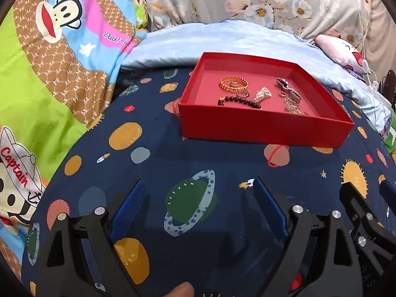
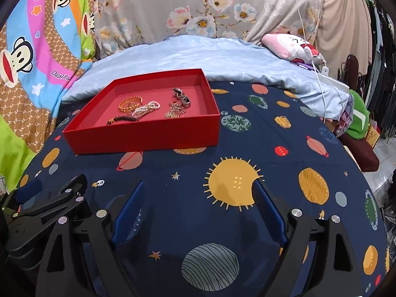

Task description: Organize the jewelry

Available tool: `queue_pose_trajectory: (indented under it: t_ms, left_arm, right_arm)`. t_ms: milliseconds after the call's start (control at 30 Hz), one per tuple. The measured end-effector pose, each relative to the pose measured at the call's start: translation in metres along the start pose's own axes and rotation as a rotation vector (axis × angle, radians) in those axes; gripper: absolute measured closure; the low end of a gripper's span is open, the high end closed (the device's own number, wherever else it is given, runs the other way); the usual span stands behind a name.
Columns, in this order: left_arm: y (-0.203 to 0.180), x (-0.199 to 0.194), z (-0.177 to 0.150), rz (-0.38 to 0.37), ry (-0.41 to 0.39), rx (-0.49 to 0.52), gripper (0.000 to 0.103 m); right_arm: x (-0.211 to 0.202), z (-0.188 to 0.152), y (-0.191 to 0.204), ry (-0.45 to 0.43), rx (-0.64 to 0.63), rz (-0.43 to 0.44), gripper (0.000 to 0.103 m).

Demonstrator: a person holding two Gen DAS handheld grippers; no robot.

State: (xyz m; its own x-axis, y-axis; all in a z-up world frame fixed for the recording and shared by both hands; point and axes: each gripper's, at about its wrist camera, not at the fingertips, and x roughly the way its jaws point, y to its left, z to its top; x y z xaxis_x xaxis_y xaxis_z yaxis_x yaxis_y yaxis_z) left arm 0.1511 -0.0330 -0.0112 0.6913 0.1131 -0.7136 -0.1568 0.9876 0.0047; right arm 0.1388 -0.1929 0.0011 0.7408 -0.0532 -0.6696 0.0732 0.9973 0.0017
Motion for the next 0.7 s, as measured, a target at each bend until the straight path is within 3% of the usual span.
queue_pose_trajectory:
  t_ms: [533,700]
  left_arm:
    - [-0.0034,-0.0043,-0.0011,0.019,-0.019,0.017,0.017]
    - [-0.0045,-0.0049,-0.0014,0.018,-0.023,0.081,0.017]
  right_arm:
    - [0.005,-0.0007,-0.0048,0.023,0.026,0.002,0.017]
    - [0.0051,-0.0009,-0.0037,0.027,0.019,0.021,0.016]
